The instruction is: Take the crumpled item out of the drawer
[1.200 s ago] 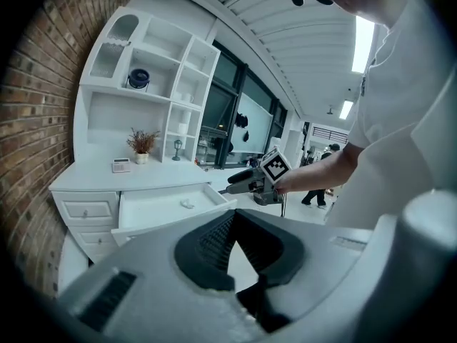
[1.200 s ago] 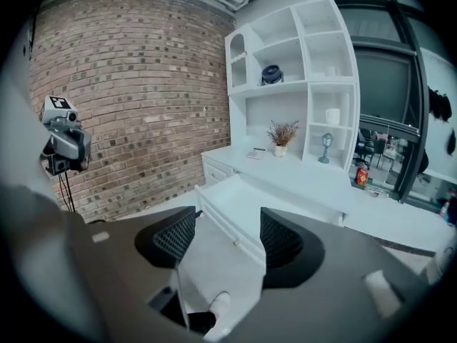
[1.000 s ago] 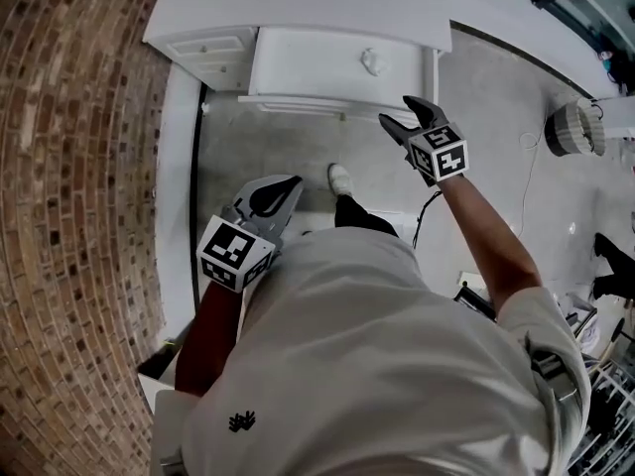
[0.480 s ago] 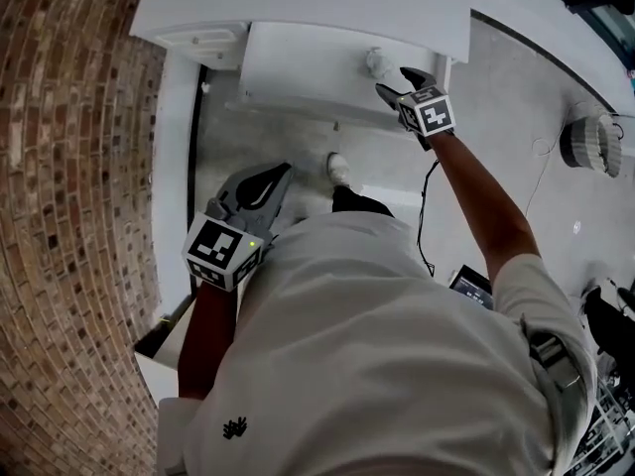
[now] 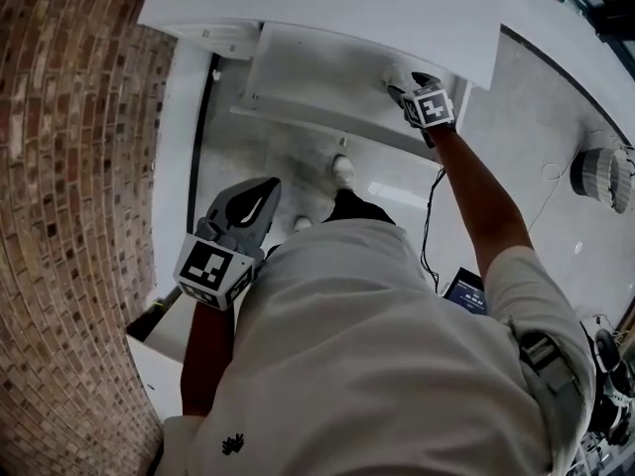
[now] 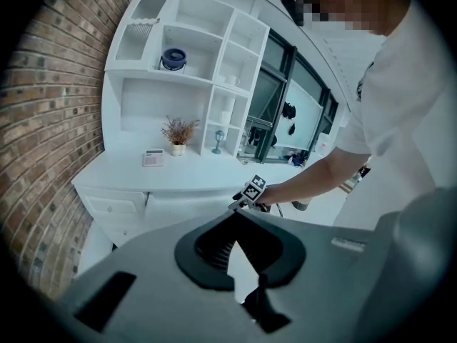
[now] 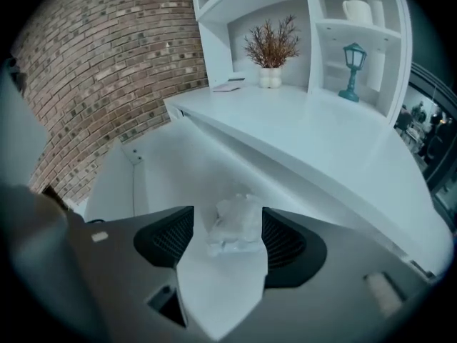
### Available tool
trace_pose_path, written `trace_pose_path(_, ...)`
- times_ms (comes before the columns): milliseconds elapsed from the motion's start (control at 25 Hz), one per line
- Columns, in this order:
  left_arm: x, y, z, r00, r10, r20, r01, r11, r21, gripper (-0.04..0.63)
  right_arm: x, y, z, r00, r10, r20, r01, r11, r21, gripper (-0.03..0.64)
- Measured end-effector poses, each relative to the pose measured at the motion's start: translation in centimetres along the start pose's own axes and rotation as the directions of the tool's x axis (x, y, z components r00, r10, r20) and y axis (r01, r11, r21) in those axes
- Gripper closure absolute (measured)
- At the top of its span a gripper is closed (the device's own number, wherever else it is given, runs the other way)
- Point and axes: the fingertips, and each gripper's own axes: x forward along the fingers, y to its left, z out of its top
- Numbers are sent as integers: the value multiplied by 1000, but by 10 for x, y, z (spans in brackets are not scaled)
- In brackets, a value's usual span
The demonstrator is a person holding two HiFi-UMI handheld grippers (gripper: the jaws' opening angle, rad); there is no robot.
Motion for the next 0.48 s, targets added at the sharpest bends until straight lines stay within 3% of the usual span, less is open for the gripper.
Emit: trace_pose_path(480, -9, 15, 0, 995, 99, -7, -99, 994, -39, 589, 50, -26, -22, 992, -48, -114, 48, 999, -2, 308)
